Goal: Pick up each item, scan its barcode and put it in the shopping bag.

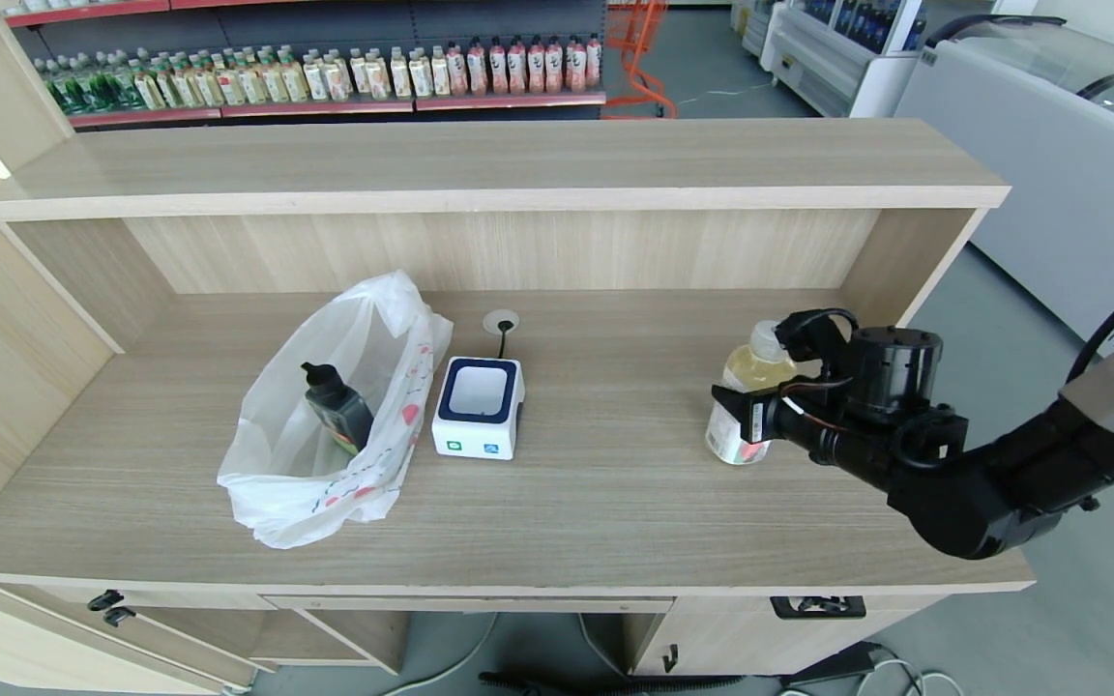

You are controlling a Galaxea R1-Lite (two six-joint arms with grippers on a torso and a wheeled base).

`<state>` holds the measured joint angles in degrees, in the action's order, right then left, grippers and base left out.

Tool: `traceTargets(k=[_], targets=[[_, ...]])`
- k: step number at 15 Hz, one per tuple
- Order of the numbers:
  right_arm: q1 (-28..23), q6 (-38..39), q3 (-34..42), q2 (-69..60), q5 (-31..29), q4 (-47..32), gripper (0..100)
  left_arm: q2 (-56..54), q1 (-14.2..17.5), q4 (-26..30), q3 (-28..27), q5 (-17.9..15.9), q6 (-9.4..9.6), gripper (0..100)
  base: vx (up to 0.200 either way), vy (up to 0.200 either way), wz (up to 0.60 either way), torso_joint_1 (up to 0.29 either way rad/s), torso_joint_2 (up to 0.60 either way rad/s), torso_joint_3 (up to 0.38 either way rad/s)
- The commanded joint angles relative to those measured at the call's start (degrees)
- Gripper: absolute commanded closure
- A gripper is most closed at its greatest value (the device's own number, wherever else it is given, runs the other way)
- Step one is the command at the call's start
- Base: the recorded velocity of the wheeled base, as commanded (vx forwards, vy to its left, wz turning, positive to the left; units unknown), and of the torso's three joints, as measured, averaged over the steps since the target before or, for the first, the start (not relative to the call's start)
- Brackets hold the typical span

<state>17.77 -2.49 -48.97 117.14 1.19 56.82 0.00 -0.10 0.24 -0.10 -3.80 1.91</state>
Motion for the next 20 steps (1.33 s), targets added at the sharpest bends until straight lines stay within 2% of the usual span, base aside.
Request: traceTargets(k=[1,3,4,6,7,11,14,20], targets=[[0.0,0.6,0.0,-3.1,0.7,-1.6,100,0.1,0.0,0.0,0.0,0.0,0.02,0,0.0,0.0,0.0,0.0,0.0,0.0],[0.3,5.9,0.2,-9.3,1.9,-6.3,100,0.1,0.0,0.0,0.0,0.0,0.02,0,0.0,0.0,0.0,0.0,0.0,0.0],[0.5,9.1,2.5,-12.7,7.9,-7.3,100,0.1,0.0,0.0,0.0,0.0,0.02,0,0.0,0.0,0.0,0.0,0.0,0.0],[-0.5,10.0,7.9,-18.4,24.5,-10.2,100,0.1,0.0,0.0,0.0,0.0,0.02,0,0.0,0.0,0.0,0.0,0.0,0.0],[-0.7,10.0,9.1,-20.0,29.4,-12.3,100,0.1,0.0,0.0,0.0,0.0,-0.07,0,0.0,0.0,0.0,0.0,0.0,0.0],[2.1,13.1,9.6,-21.1,36.9,-13.5,100,0.1,0.0,0.0,0.0,0.0,0.02,0,0.0,0.0,0.0,0.0,0.0,0.0],[5.3,19.3,9.5,-23.9,41.2,-13.6,100,0.1,0.0,0.0,0.0,0.0,-0.07,0,0.0,0.0,0.0,0.0,0.0,0.0],[8.1,18.7,11.7,-25.9,46.8,-13.7,100,0.1,0.0,0.0,0.0,0.0,0.02,0,0.0,0.0,0.0,0.0,0.0,0.0]])
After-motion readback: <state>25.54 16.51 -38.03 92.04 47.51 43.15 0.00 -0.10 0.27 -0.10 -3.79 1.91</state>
